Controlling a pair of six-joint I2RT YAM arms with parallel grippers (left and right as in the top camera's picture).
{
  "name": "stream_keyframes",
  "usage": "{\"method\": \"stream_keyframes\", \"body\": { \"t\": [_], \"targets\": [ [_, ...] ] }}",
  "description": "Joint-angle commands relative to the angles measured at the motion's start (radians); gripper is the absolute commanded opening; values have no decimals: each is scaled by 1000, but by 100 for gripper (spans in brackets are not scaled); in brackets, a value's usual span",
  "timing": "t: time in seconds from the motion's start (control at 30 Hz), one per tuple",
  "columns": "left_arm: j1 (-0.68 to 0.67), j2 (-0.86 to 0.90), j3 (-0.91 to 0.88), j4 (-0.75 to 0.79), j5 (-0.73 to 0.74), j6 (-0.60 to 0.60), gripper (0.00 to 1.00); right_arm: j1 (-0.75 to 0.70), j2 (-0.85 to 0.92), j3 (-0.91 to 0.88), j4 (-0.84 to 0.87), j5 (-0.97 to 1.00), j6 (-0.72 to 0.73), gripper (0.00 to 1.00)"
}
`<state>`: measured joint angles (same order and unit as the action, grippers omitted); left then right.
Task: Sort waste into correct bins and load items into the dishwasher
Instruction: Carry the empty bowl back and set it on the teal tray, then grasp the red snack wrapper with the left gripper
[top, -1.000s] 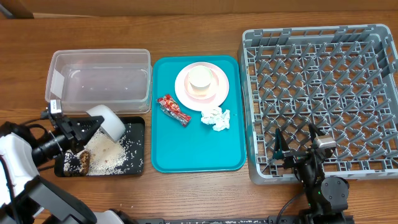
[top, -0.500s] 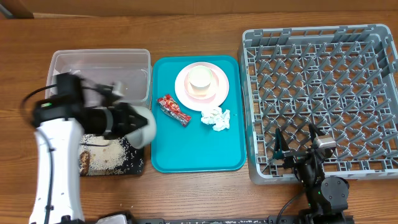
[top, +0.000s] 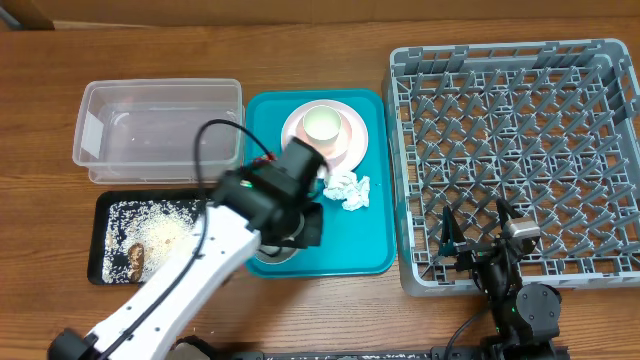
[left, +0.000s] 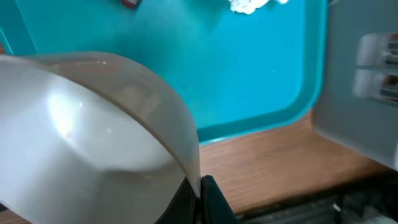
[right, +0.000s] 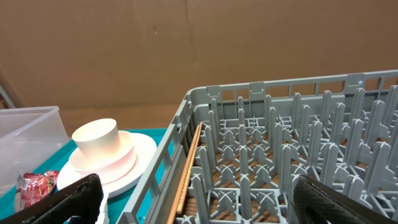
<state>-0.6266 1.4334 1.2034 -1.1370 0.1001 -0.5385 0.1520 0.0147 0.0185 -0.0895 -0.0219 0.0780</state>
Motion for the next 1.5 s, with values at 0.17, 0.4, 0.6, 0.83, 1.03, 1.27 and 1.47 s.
{"method": "stream_keyframes", "body": {
  "t": [0.17,0.4,0.6,0.83,1.03,1.27,1.47],
  "targets": [
    [-83,163,16,28,-145,-117,4,4,-12,-11,8,3,2,100],
    [-81,270,16,72,-152,-118,4,4,-12,-11,8,3,2,100],
    [-81,299,16,69,-152,-117,13,4,-12,-11,8,3,2,100],
    [-79,299,25,75,-153,-117,22,4,-12,-11,8,3,2,100],
    [-23,299,125,60,-157,-111,22,4,-12,-11,8,3,2,100],
    [142,299,192,122,-156,-142,34,4,-12,-11,8,3,2,100],
    [216,301,153,175,-156,-214,45,4,-12,-11,8,3,2,100]
  ]
}}
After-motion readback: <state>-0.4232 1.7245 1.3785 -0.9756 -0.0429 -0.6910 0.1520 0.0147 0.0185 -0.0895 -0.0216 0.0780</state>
